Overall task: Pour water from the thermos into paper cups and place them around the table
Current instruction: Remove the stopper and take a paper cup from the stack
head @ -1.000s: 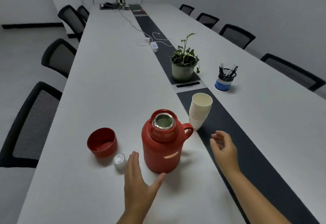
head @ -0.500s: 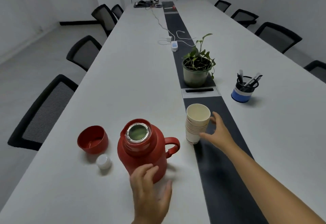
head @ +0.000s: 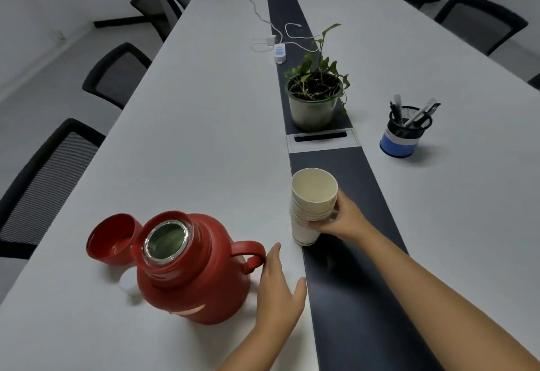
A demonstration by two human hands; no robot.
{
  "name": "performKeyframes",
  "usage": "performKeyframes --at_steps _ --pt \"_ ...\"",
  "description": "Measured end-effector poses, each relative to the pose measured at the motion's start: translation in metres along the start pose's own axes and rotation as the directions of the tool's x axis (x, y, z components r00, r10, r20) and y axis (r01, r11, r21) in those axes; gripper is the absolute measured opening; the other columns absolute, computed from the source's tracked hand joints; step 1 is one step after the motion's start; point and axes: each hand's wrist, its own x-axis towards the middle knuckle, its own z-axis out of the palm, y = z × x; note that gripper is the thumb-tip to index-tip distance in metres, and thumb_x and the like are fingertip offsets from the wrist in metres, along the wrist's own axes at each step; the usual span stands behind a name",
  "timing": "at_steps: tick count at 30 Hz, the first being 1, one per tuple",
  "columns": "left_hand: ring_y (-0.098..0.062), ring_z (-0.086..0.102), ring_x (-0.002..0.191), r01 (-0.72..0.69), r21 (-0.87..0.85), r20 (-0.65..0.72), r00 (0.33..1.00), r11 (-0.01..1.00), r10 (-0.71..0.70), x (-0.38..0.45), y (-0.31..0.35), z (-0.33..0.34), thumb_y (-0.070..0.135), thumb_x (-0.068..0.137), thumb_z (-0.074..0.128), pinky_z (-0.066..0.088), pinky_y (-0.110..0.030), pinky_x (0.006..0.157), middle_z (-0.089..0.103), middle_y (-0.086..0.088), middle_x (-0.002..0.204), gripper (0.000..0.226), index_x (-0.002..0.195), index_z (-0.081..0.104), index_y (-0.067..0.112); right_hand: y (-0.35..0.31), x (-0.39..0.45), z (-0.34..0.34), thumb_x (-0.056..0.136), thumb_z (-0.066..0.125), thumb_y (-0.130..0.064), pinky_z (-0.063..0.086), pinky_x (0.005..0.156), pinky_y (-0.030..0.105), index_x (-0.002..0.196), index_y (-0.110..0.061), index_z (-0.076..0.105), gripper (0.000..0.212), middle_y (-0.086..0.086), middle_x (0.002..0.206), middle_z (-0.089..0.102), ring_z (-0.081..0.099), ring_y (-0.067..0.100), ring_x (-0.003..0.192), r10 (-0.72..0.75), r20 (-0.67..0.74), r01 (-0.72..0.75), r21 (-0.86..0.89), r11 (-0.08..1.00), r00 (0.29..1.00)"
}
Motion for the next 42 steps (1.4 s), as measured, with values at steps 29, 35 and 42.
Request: performKeyframes --at_steps 29,35,42 --pt "-0.002 0.045 0.094 -0.133 0.110 0.337 0.937 0.985 0.089 -0.154 -0.045 -0.069 0.042 0.049 0.061 0.032 -0.003 0.075 0.048 0.029 0.096 0.056 0.101 0.041 0.045 0.007 -0.249 0.032 0.065 0.065 0.017 0.051 0.067 0.011 0.058 -0.029 0.057 0.048 -0.025 0.098 0.063 0.058 0.001 0.095 0.016 -0.140 0.021 0.257 0.966 0.990" --pt "-0.004 0.054 0.083 -0.080 -0.039 0.160 0.983 0.996 0.085 -0.125 -0.035 -0.047 0.021 0.057 0.072 0.042 -0.008 0.061 0.050 0.021 0.090 0.050 0.090 0.039 0.041 -0.001 -0.249 0.007 0.054 0.068 0.008 0.050 0.062 0.008 0.081 -0.045 0.051 0.062 -0.014 0.096 0.051 0.056 -0.002 0.090 -0.099 -0.527 0.273 0.263 0.925 0.844" --pt "-0.004 0.054 0.092 -0.050 -0.233 0.150 0.985 0.971 0.086 -0.090 -0.024 0.000 0.015 0.069 0.076 0.044 -0.005 0.069 0.050 0.018 0.103 0.058 0.103 0.035 0.037 0.025 -0.294 0.002 0.056 0.069 -0.006 0.047 0.070 0.003 0.109 -0.061 0.033 0.085 -0.012 0.109 0.051 0.055 -0.008 0.092 0.019 -0.540 0.064 0.135 0.989 0.842"
